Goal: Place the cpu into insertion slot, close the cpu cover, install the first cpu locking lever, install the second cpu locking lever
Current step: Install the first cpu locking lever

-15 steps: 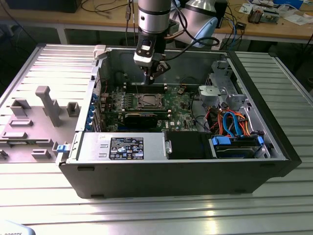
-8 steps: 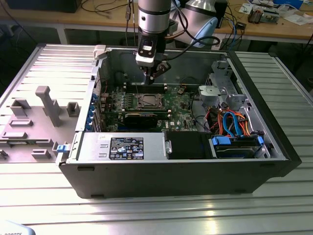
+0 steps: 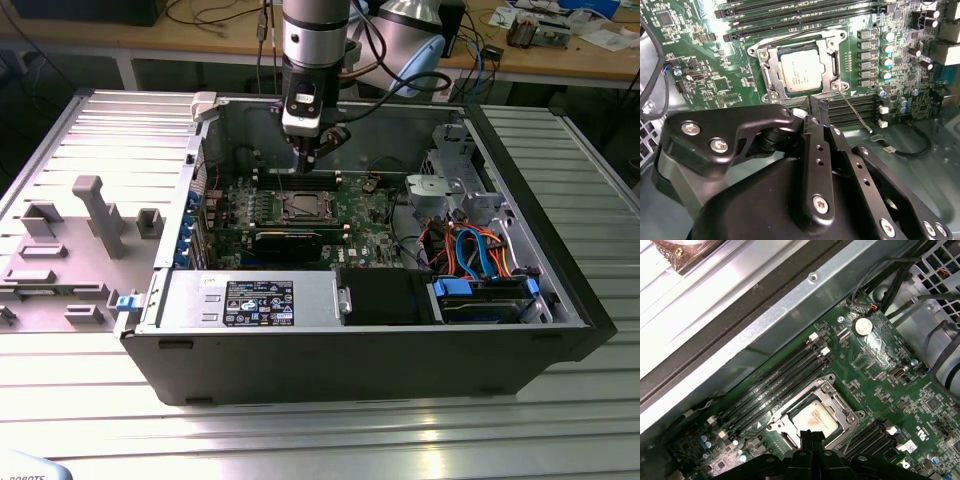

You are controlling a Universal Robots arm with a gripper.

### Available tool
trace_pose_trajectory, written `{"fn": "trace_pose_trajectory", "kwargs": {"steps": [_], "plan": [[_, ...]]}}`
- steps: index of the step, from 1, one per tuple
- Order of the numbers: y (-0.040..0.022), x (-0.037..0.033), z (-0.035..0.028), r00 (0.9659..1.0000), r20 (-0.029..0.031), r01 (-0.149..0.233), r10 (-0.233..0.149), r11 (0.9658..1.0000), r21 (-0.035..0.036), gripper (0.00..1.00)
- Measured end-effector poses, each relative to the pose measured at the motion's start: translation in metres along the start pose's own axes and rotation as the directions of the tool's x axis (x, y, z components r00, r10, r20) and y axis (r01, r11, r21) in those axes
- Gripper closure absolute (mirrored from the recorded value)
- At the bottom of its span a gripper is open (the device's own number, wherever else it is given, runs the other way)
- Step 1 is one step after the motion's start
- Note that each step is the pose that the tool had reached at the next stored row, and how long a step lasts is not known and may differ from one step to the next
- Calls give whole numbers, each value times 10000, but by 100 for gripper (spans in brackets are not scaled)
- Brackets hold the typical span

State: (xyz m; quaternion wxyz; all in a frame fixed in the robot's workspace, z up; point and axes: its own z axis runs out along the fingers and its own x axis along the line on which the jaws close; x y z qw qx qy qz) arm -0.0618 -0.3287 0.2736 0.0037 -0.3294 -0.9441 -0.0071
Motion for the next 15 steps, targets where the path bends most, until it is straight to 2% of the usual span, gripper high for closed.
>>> {"fn": "trace_pose_trajectory", "kwargs": {"steps": [7, 15], "plan": [[1, 1, 0, 9985, -6, 551, -551, 9985, 7, 89], [0, 4, 0, 9944, 2, 1059, -1059, 9944, 3, 89]]}}
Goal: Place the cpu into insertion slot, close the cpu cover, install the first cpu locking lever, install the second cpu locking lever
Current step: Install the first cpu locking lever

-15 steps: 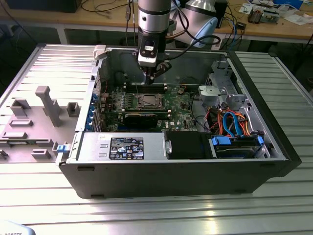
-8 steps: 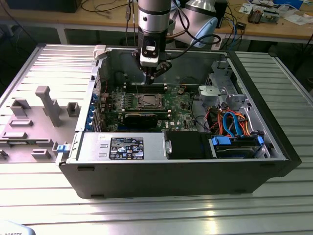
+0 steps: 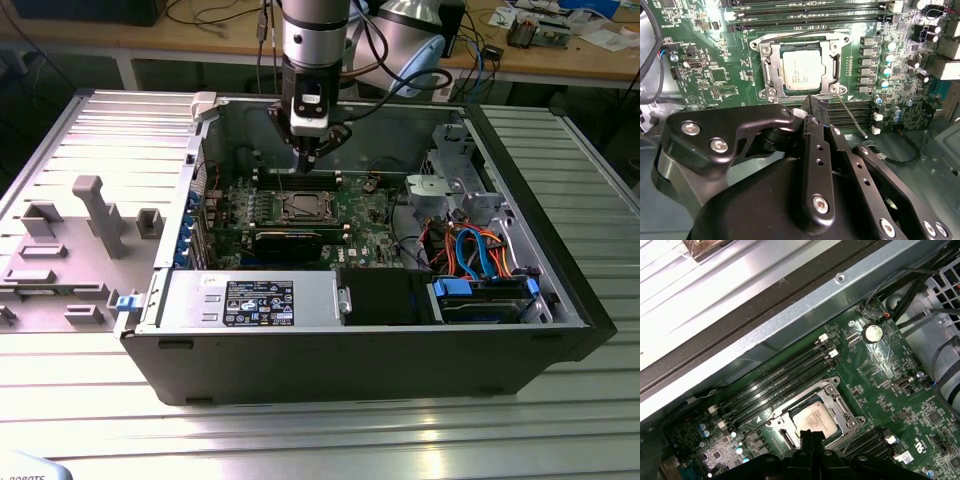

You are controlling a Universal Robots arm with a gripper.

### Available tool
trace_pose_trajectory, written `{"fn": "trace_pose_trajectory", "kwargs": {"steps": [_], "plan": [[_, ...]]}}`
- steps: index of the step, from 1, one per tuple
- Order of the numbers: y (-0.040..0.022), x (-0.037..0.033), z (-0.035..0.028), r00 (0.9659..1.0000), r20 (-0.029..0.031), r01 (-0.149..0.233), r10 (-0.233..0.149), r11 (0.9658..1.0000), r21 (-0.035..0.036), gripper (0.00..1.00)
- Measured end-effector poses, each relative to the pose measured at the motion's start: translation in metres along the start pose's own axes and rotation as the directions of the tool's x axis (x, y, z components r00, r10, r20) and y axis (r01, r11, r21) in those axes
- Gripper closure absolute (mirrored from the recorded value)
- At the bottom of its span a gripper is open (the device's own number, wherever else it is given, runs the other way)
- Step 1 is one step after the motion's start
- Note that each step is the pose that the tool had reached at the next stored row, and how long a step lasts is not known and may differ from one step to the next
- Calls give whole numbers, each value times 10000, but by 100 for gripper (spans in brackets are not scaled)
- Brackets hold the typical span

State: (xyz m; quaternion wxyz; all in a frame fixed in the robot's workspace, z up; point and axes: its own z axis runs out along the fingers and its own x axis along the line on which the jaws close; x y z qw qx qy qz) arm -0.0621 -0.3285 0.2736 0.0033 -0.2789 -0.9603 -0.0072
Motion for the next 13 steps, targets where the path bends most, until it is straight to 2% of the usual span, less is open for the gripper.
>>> {"fn": "trace_pose_trajectory", "kwargs": {"steps": [13], "plan": [[-11, 16, 0, 9999, 20, 150, -150, 9999, -12, 89]]}}
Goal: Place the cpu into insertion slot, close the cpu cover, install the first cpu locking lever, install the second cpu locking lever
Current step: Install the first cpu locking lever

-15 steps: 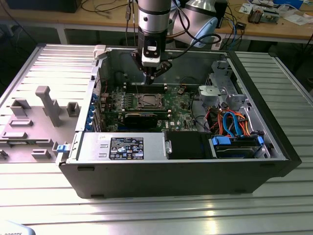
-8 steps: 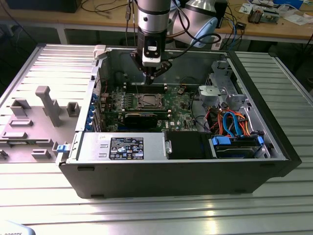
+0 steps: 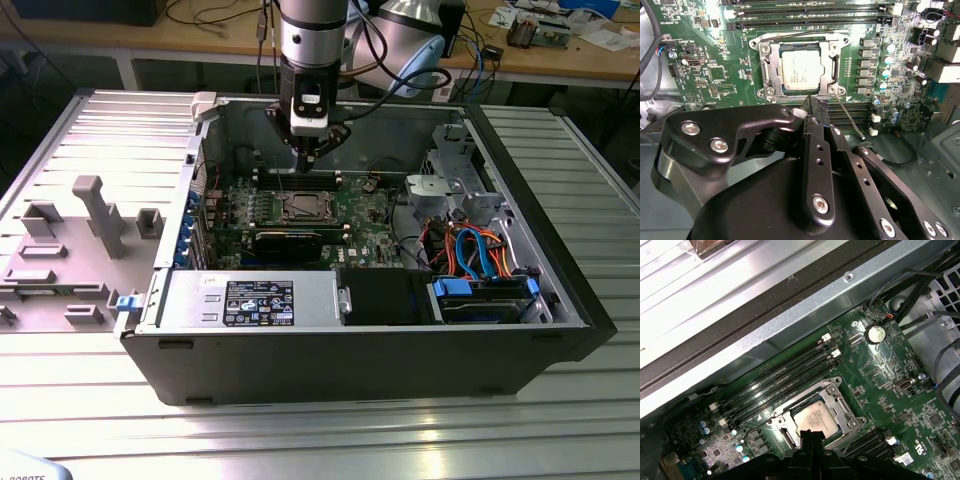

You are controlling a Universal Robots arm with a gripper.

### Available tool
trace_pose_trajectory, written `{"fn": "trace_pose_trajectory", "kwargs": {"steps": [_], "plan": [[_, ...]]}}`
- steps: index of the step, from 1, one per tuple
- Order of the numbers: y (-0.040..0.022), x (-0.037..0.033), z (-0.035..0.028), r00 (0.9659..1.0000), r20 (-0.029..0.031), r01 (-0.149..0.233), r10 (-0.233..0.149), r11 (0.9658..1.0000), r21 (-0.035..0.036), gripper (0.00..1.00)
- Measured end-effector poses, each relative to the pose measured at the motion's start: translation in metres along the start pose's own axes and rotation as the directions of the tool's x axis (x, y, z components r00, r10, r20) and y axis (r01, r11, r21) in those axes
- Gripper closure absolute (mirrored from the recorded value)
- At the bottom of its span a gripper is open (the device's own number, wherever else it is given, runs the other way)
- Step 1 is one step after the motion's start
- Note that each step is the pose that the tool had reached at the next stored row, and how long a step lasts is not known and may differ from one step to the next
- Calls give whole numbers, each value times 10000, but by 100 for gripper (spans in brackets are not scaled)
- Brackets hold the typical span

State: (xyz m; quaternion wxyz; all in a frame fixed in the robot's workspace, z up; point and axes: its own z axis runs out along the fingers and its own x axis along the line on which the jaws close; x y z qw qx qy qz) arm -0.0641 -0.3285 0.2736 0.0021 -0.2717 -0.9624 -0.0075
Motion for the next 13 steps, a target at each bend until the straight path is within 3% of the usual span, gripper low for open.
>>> {"fn": "trace_pose_trajectory", "kwargs": {"steps": [6, 11, 13], "plan": [[0, 0, 0, 9985, 2, 541, -541, 9985, 19, 89], [0, 1, 0, 9917, -8, 1283, -1283, 9917, 27, 89], [0, 1, 0, 9906, -9, 1369, -1369, 9906, 28, 89]]}}
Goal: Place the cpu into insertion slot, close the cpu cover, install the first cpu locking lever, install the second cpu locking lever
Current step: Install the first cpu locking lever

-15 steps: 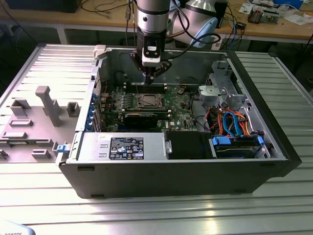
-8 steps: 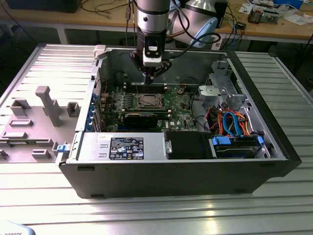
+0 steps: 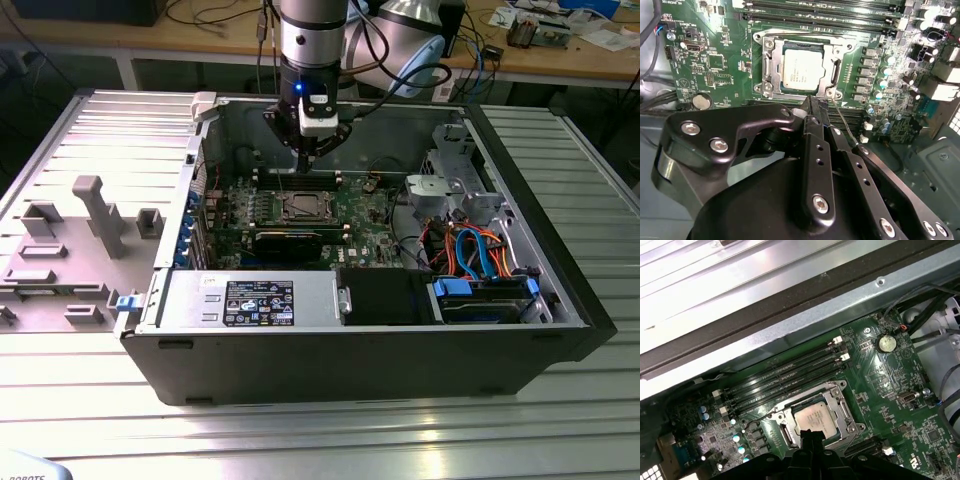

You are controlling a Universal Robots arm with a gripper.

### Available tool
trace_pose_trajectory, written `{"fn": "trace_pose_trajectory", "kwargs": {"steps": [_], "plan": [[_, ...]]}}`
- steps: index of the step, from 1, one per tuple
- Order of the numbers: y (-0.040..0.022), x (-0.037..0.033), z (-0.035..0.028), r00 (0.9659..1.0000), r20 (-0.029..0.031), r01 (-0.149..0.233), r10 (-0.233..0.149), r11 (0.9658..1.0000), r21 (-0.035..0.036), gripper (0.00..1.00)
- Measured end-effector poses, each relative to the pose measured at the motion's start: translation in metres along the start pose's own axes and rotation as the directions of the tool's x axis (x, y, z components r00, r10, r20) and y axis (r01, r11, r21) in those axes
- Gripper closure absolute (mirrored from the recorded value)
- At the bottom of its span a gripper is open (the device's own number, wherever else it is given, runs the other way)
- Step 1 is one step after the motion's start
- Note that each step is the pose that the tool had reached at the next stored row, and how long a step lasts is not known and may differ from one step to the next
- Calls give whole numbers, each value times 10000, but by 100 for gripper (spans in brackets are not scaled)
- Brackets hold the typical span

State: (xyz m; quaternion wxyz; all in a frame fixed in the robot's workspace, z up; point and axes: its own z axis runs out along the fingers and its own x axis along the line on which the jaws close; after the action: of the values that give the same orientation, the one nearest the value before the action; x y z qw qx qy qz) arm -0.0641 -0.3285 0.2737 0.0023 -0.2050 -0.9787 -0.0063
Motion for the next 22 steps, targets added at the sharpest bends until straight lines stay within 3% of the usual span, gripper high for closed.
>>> {"fn": "trace_pose_trajectory", "kwargs": {"steps": [10, 14, 19, 22], "plan": [[-3, 10, 1, 10000, 5, 67, -67, 10000, -2, 89], [-2, 11, 6, 9985, 15, 544, -544, 9985, 0, 89], [-6, 18, 29, 9935, 24, 1136, -1136, 9935, 44, 89], [-6, 19, 30, 9935, 26, 1141, -1141, 9935, 44, 89]]}}
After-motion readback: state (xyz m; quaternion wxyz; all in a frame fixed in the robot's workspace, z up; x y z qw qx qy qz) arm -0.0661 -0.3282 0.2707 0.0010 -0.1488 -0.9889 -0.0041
